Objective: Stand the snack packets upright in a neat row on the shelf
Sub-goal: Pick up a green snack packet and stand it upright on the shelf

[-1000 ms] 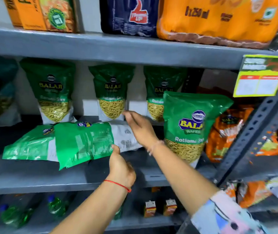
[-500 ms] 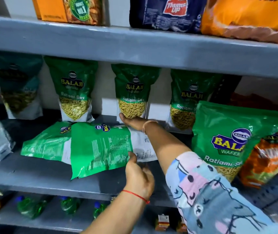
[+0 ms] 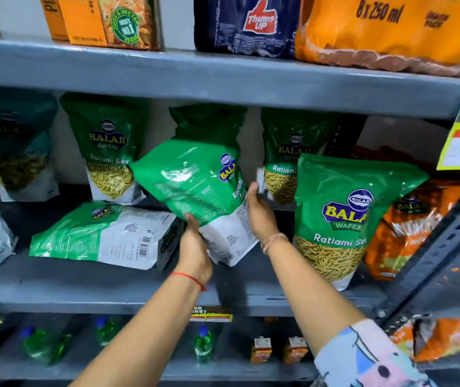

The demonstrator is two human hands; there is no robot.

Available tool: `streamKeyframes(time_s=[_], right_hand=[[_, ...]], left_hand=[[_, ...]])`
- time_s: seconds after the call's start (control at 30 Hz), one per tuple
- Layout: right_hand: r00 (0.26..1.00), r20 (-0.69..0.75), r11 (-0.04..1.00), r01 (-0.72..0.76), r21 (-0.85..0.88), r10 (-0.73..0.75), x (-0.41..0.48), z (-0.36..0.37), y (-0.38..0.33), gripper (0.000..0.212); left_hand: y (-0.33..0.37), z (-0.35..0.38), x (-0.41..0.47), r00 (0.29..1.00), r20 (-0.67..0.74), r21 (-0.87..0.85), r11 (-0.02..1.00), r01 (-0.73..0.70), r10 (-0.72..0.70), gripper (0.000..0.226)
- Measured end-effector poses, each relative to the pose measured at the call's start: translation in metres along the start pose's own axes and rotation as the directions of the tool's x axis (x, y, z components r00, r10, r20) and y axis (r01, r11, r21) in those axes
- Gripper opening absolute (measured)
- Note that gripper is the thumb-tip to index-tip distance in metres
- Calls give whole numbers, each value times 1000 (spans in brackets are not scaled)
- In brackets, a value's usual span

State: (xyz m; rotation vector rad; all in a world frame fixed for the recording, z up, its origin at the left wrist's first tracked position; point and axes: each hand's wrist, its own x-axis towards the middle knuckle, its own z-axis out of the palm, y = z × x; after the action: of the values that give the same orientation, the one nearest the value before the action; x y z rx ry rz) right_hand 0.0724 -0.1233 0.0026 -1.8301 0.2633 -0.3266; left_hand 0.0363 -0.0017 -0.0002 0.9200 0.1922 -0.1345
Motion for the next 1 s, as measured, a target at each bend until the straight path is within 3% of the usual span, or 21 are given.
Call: streamKeyframes(time_s=[0.1,0.23,0.37,0.57,0.63,0.73,0.8,0.9,1.0], right_hand=[[993,-91,993,-64,100,73,-18,0,26,58],[984,-137,981,-86,173,111,-43,10,47,53],[985,-126,967,-85,240,118,-50,15,48,52],[988,-157,989,11,150,13,-54,17,45,57],[957,-286,991,80,107,-46,-62,23,43,72],[866,-463,979,133,-157,-191,-75,40,44,78],[872,-425,959,149,-241,-243,-81,50,43,86],[917,-333,961,141,-238,-218,-80,60,41,108],[934,-262,963,197,-183,-241,-77,62,41,112]], left_hand=[[10,-4,19,1000,16,141,990,-15,12,37],[16,-10,40,999,13,331,943,42,-49,53],[19,-12,47,996,-6,408,909,85,-91,67],[19,-13,51,993,43,285,954,95,-112,61],[18,-16,51,994,70,253,965,64,-84,63],[14,-26,54,999,34,283,959,-25,16,70],[10,-31,55,999,13,252,967,-42,40,73],[3,-37,52,989,-54,258,959,-117,136,68],[-6,-38,38,967,-151,204,963,-175,208,59]])
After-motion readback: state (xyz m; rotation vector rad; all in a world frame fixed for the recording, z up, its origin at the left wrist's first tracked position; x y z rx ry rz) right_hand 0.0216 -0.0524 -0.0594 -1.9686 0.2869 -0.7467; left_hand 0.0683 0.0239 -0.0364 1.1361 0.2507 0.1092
